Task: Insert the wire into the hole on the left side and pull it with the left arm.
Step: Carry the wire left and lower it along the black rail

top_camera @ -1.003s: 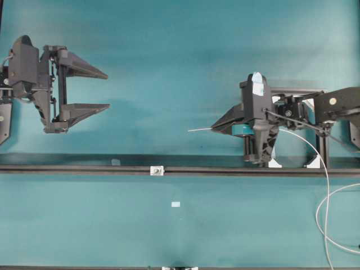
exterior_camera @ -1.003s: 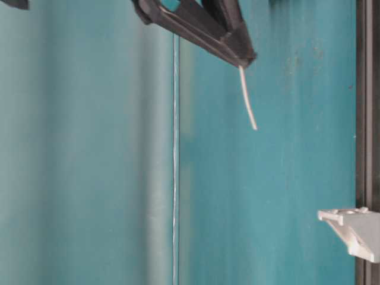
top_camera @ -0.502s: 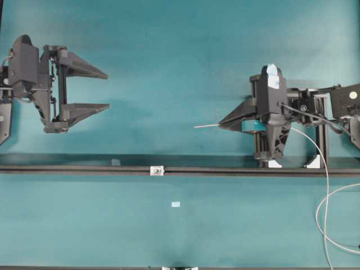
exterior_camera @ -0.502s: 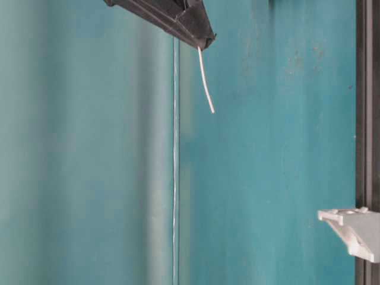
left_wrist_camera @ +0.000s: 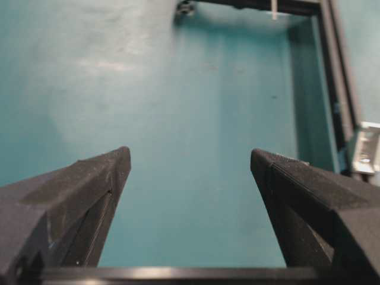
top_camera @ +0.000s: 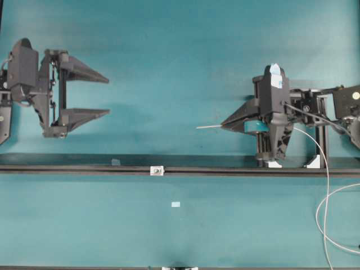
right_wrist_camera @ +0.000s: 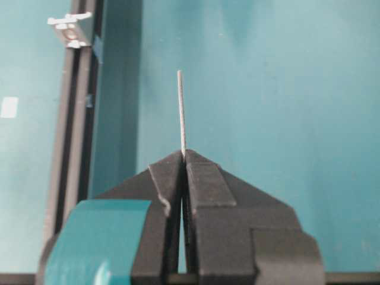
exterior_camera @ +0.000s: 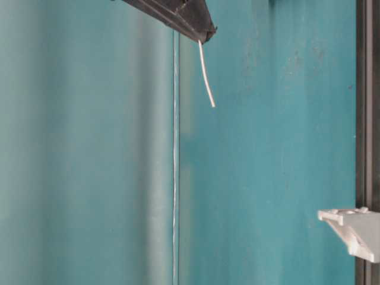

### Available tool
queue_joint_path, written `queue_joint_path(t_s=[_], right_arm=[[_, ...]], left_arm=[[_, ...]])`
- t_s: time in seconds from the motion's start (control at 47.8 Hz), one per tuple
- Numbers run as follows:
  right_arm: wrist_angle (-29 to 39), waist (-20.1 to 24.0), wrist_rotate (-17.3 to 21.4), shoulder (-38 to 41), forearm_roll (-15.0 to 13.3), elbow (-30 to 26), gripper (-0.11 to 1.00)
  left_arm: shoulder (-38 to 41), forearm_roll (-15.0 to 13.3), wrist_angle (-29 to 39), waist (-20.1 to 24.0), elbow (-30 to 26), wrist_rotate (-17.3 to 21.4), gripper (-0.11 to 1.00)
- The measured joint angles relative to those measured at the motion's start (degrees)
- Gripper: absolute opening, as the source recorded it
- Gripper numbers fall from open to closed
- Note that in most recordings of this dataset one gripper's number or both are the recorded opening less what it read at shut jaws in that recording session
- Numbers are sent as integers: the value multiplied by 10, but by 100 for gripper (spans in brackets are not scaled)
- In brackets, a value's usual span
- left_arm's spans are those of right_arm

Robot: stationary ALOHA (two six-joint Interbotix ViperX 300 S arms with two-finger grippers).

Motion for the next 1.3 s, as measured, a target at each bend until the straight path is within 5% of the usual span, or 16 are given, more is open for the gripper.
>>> queue_joint_path(t_s=[0.502,0.962,1.129,1.296], right_arm=[[-148,62,0,-11,62,64,5],[-255,94,-6,111,82,44,5],[-290,127,-35,156,131,27,5],[-314,165,-110,177,229,13,5]], left_arm=[[77,-6,-71,-36,4,-10,61],[252,-6,-154,-80,-54,-11,61],[265,-7,-162,-98,-62,-24,61],[270,-6,-173,-117,-61,-55,61]])
